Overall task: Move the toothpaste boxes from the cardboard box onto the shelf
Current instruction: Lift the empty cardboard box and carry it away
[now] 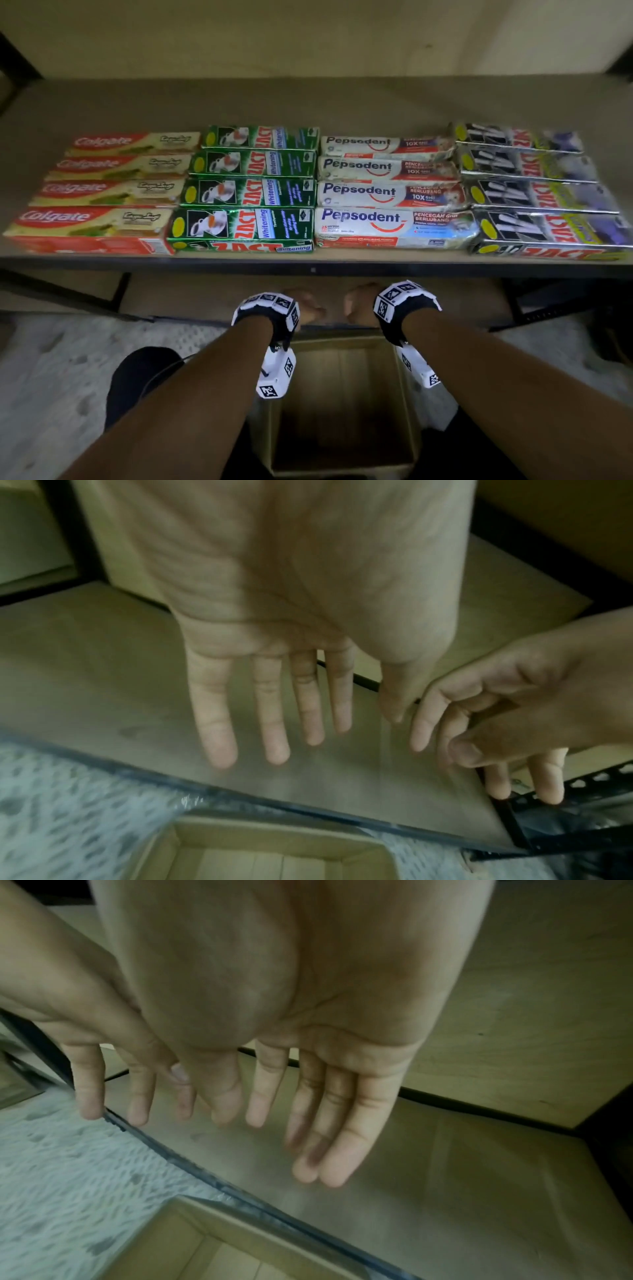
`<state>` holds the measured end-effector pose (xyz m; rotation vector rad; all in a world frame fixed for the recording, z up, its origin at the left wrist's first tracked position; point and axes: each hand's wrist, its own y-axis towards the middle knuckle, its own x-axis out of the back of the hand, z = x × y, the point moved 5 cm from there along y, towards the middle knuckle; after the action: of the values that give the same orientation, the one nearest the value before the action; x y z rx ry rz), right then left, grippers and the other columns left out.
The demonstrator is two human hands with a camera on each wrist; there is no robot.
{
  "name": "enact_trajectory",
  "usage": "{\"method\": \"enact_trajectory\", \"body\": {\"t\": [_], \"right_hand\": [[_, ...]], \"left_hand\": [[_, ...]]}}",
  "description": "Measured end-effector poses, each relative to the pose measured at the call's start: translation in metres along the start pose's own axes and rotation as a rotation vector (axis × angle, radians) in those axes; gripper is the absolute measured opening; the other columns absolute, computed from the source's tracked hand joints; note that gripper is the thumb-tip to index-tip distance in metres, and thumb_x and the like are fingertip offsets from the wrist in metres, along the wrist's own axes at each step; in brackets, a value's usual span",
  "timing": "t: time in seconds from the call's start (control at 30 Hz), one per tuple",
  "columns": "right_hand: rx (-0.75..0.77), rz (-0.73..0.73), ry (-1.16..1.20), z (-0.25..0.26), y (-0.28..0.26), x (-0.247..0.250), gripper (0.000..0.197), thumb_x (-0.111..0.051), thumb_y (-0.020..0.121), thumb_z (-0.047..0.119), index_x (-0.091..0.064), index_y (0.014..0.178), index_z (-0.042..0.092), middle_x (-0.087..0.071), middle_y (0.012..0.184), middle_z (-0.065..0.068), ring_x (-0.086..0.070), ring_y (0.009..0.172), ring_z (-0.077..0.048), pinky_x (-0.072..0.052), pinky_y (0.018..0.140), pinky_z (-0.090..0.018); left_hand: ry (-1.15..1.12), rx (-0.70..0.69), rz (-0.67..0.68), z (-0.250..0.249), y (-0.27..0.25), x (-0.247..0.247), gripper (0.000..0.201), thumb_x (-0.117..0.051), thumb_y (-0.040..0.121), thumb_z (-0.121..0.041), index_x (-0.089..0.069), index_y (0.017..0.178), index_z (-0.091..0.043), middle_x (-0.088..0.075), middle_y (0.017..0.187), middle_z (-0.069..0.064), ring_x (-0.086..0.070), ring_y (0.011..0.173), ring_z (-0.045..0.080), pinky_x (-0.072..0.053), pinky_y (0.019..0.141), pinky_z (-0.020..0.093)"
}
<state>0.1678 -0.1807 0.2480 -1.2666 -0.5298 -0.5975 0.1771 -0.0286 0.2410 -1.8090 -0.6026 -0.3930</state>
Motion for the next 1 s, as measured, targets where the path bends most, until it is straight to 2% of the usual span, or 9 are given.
{"method": "enact_trajectory", "body": {"t": [0.17, 0.3, 0.43, 0.57, 0.63, 0.73, 0.83, 0.9, 1.0], "right_hand": [[-0.021, 0.069, 0.041, 0.005, -0.037, -0.002, 0.027, -0.056, 0.095, 0.019, -0.063, 0.119, 0.011, -0.063, 0.118, -0.010, -0.063, 0.109, -0.029, -0.046, 0.078, -0.027], [-0.064, 0.135, 0.093, 0.018, -0.081, -0.001, 0.026, -0.054, 0.096, 0.021, -0.062, 0.119, 0.013, -0.061, 0.120, -0.011, -0.062, 0.106, -0.030, -0.051, 0.088, -0.035], [-0.120, 0.264, 0.106, 0.030, -0.122, -0.002, 0.036, -0.050, 0.100, 0.024, -0.055, 0.133, 0.009, -0.056, 0.134, -0.011, -0.057, 0.118, -0.029, -0.045, 0.096, -0.035], [-0.126, 0.317, 0.036, -0.004, -0.107, -0.036, 0.028, -0.061, 0.092, 0.037, -0.062, 0.119, 0.032, -0.065, 0.121, 0.000, -0.064, 0.103, -0.020, -0.050, 0.078, -0.022], [-0.146, 0.339, 0.052, -0.006, -0.117, -0.033, 0.031, -0.064, 0.086, 0.045, -0.062, 0.117, 0.044, -0.064, 0.121, 0.005, -0.065, 0.090, -0.017, -0.051, 0.077, -0.024], [-0.096, 0.296, 0.141, 0.054, -0.197, 0.041, 0.030, -0.054, 0.095, 0.032, -0.067, 0.120, 0.020, -0.064, 0.120, -0.002, -0.065, 0.097, -0.022, -0.052, 0.080, -0.028], [-0.132, 0.286, 0.242, 0.072, -0.230, 0.065, 0.030, -0.053, 0.097, 0.024, -0.068, 0.118, 0.009, -0.064, 0.121, -0.009, -0.063, 0.106, -0.028, -0.050, 0.082, -0.031], [-0.175, 0.286, 0.334, 0.073, -0.245, 0.066, 0.029, -0.055, 0.096, 0.023, -0.067, 0.119, 0.010, -0.064, 0.119, -0.009, -0.063, 0.104, -0.028, -0.049, 0.076, -0.031], [-0.233, 0.331, 0.551, 0.069, -0.263, 0.057, 0.022, -0.057, 0.094, 0.026, -0.068, 0.112, 0.018, -0.068, 0.109, -0.007, -0.069, 0.087, -0.025, -0.057, 0.066, -0.031]], "left_hand": [[-0.204, 0.002, 0.014, 0.006, -0.052, -0.008, 0.043, -0.065, 0.087, -0.048, -0.066, 0.120, -0.020, -0.065, 0.123, -0.003, -0.066, 0.102, 0.022, -0.053, 0.089, 0.030], [-0.189, -0.005, 0.094, -0.003, -0.100, -0.005, 0.039, -0.062, 0.092, -0.044, -0.068, 0.118, -0.016, -0.067, 0.117, 0.003, -0.065, 0.102, 0.024, -0.053, 0.083, 0.031], [-0.177, 0.028, 0.113, -0.008, -0.150, 0.000, 0.040, -0.061, 0.090, -0.050, -0.069, 0.113, -0.019, -0.065, 0.113, -0.001, -0.062, 0.091, 0.018, -0.041, 0.070, 0.022], [-0.286, 0.051, 0.113, -0.022, -0.194, 0.017, 0.036, -0.061, 0.094, -0.042, -0.069, 0.111, -0.011, -0.064, 0.098, -0.001, -0.059, 0.069, 0.011, -0.041, 0.049, 0.011], [-0.369, 0.067, 0.096, -0.027, -0.210, 0.026, 0.037, -0.061, 0.094, -0.039, -0.071, 0.110, -0.007, -0.070, 0.097, 0.006, -0.065, 0.072, 0.017, -0.045, 0.050, 0.012], [-0.528, 0.123, 0.072, -0.030, -0.235, 0.036, 0.036, -0.062, 0.093, -0.042, -0.070, 0.113, -0.014, -0.074, 0.099, 0.003, -0.069, 0.076, 0.017, -0.051, 0.060, 0.020], [-0.724, 0.197, 0.079, -0.035, -0.260, 0.039, 0.040, -0.060, 0.095, -0.038, -0.063, 0.123, -0.010, -0.072, 0.111, 0.010, -0.069, 0.093, 0.027, -0.050, 0.065, 0.028], [-0.865, 0.266, 0.092, -0.038, -0.276, 0.038, 0.039, -0.057, 0.097, -0.034, -0.058, 0.128, -0.009, -0.068, 0.119, 0.014, -0.066, 0.103, 0.031, -0.052, 0.069, 0.032], [-1.017, 0.358, 0.104, -0.033, -0.292, 0.028, 0.036, -0.059, 0.096, -0.034, -0.061, 0.122, -0.009, -0.068, 0.114, 0.010, -0.066, 0.104, 0.033, -0.054, 0.089, 0.049]]}}
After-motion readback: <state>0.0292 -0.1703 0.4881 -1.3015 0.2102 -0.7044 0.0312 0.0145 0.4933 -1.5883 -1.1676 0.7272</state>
